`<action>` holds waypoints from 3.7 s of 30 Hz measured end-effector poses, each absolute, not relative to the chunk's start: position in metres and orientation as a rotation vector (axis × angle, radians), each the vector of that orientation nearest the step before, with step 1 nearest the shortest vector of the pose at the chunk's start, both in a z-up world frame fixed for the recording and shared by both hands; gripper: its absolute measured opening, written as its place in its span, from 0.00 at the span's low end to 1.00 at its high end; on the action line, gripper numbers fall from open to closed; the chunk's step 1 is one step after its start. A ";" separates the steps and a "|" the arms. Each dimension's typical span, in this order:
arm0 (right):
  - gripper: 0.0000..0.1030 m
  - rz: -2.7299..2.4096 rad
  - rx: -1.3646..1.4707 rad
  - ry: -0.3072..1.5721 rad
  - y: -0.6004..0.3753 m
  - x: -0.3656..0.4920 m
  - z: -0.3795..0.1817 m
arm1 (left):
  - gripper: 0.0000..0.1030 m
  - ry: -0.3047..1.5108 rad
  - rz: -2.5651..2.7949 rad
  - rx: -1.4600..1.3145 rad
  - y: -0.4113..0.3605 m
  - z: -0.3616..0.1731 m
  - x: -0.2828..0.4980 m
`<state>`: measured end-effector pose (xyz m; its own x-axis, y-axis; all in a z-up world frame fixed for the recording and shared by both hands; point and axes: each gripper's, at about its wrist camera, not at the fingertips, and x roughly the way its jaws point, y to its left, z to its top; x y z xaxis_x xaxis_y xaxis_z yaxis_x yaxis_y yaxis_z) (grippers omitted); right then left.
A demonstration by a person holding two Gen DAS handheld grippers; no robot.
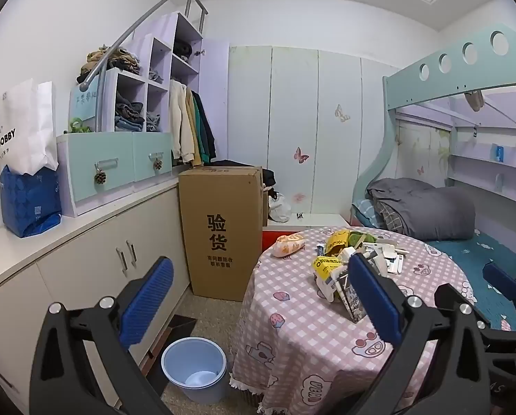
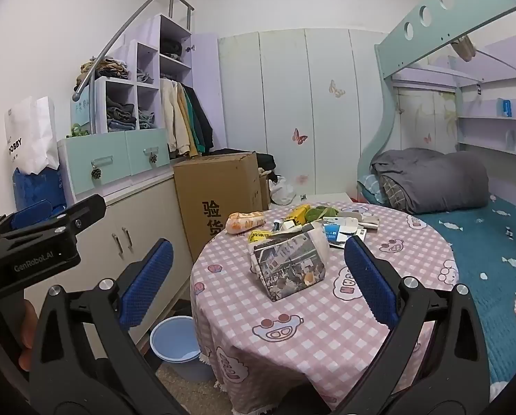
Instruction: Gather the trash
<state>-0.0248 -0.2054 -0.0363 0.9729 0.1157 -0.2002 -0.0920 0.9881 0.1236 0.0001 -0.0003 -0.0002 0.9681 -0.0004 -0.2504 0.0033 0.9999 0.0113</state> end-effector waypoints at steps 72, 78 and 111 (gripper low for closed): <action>0.94 0.113 0.125 0.235 -0.203 -0.016 -0.045 | 0.96 0.279 0.003 0.002 -0.001 -0.028 0.014; 0.94 0.114 0.126 0.238 -0.203 -0.016 -0.046 | 0.96 0.279 0.003 0.001 -0.001 -0.026 0.015; 0.94 0.075 0.274 0.450 -0.237 0.060 -0.079 | 0.96 0.477 -0.077 0.032 -0.021 -0.048 0.096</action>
<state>0.0597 -0.2372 -0.0791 0.8984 0.1315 -0.4190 -0.0111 0.9606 0.2776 0.0956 -0.0207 -0.0480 0.8855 -0.0662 -0.4598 0.0810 0.9966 0.0125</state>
